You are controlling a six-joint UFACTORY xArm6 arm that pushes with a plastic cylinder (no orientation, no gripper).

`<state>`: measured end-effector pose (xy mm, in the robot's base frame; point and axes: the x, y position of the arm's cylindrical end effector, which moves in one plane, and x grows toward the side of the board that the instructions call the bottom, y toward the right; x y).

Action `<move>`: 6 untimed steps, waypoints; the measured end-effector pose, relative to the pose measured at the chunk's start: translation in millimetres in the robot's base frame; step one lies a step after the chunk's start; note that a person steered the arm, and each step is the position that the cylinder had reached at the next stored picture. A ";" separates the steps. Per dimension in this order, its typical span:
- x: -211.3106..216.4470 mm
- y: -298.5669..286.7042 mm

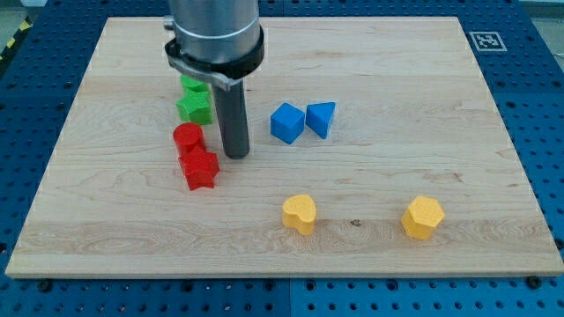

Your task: Push the red star slightly towards left

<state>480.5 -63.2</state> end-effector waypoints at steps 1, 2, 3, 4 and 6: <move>13.2 0.0; 13.2 0.0; 18.2 0.0; 23.5 0.0; 24.6 -15.9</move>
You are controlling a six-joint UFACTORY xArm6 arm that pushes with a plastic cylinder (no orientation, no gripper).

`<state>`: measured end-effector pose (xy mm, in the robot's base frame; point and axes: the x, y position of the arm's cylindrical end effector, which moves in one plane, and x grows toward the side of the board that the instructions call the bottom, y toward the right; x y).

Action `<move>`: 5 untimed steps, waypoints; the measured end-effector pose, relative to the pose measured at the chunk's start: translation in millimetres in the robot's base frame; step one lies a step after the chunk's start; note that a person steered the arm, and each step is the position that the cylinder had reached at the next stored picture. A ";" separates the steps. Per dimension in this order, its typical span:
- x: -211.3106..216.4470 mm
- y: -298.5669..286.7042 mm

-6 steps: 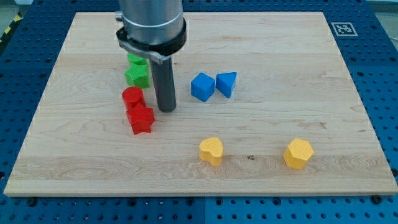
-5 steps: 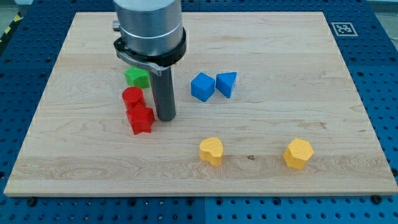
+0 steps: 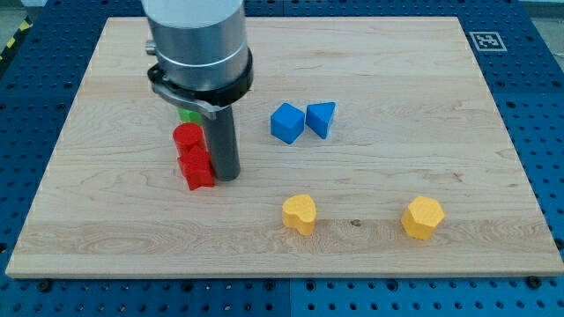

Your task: Push the red star slightly towards left

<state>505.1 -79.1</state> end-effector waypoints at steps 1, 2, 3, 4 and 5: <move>0.5 -13.4; 0.5 -15.3; 0.4 1.4; 1.2 23.0; 21.8 26.0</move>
